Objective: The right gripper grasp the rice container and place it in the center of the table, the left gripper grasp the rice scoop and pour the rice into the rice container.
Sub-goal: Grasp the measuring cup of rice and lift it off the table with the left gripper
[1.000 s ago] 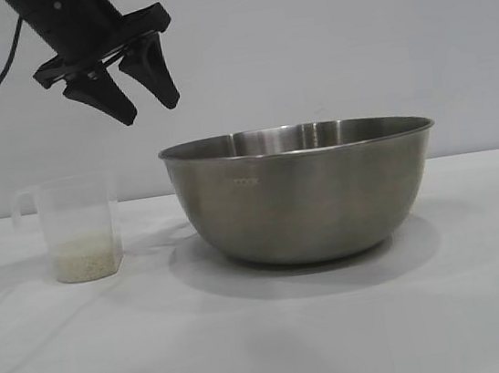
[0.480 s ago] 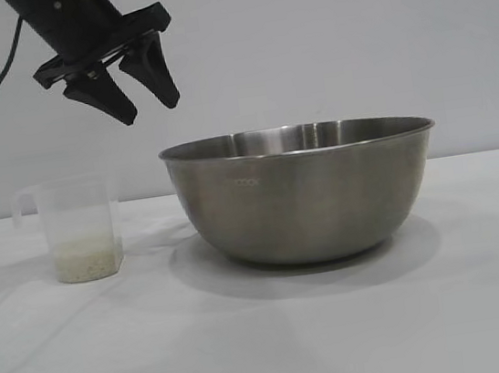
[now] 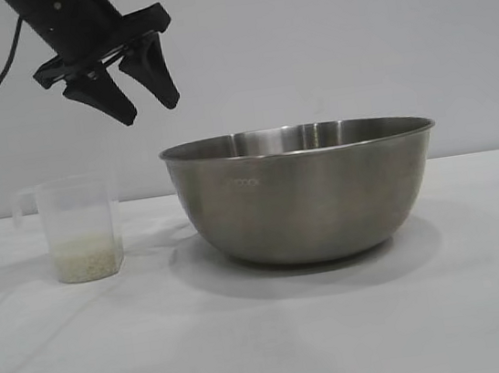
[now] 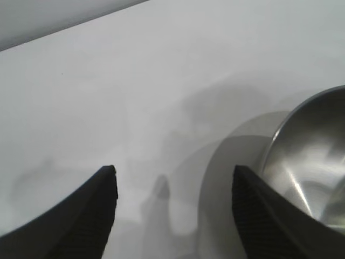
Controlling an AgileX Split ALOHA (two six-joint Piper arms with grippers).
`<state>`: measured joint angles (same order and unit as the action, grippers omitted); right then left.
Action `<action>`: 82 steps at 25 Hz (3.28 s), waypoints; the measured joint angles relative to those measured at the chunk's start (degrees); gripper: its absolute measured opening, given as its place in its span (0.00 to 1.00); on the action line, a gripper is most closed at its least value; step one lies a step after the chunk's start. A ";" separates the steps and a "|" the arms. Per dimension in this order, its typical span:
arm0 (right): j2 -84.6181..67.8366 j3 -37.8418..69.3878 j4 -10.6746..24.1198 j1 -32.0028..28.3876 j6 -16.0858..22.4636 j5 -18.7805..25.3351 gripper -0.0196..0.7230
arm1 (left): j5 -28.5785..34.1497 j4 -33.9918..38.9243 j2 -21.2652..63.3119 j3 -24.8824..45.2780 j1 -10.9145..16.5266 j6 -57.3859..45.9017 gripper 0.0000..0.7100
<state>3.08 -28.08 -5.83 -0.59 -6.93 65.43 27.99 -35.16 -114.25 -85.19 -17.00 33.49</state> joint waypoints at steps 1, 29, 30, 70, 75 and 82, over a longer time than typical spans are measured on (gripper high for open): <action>-1.55 0.00 0.00 0.00 0.00 0.00 0.73 | 0.12 0.00 0.00 0.00 0.00 0.00 0.54; -4.07 0.00 0.00 0.00 0.09 0.12 0.73 | 30.68 29.99 10.23 -0.13 0.20 -28.92 0.54; -4.07 0.00 0.00 0.00 0.09 0.12 0.73 | 31.59 30.01 10.96 -0.13 0.20 -29.31 0.54; -4.07 0.00 0.00 0.00 0.09 0.12 0.73 | -2.21 23.42 48.39 51.56 0.20 -30.79 0.54; -4.07 0.00 0.00 0.00 0.09 0.12 0.73 | -16.39 22.80 48.60 60.09 0.20 -30.69 0.54; -4.07 0.00 0.00 0.00 0.09 0.12 0.73 | -39.74 22.80 48.60 70.54 0.20 -30.80 0.54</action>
<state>-0.99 -28.08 -5.83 -0.59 -6.84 65.55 -11.75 -12.37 -65.65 -14.65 -16.79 2.69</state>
